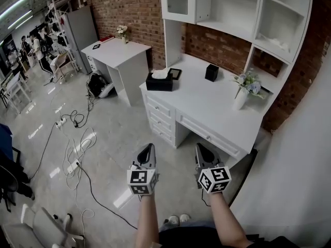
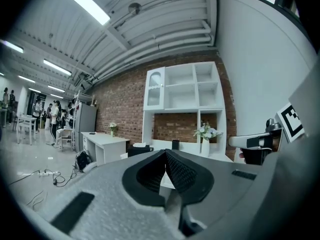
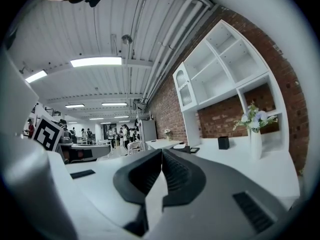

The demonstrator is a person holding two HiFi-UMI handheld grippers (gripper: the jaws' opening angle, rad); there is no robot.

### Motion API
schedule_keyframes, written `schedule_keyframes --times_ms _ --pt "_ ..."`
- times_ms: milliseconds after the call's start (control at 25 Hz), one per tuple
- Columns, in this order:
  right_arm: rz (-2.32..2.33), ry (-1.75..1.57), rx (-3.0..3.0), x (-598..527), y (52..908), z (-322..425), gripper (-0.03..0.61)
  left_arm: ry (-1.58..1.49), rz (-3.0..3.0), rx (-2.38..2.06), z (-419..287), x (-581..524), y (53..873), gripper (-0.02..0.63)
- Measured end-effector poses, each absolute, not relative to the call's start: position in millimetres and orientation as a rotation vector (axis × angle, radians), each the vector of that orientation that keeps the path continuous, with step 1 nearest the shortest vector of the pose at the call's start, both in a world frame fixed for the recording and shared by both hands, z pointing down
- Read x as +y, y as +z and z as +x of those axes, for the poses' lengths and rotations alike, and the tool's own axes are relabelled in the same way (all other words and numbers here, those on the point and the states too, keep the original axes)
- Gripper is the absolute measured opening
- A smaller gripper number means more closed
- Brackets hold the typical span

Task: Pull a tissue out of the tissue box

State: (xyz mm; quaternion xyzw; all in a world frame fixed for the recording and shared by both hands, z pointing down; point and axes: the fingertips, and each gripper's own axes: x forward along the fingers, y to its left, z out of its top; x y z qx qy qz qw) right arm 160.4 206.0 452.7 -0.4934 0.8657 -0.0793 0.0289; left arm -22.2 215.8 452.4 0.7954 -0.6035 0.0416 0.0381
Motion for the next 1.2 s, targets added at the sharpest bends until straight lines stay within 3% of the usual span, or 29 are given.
schedule_keyframes --times_ms 440,1200 --pt "-1.445 -0.266 2.677 213 451 140 0.169 0.120 2.406 -1.848 -52 222 467 0.009" --pt "-1.430 -0.152 2.605 211 411 142 0.183 0.051 2.496 -1.903 -73 207 419 0.009"
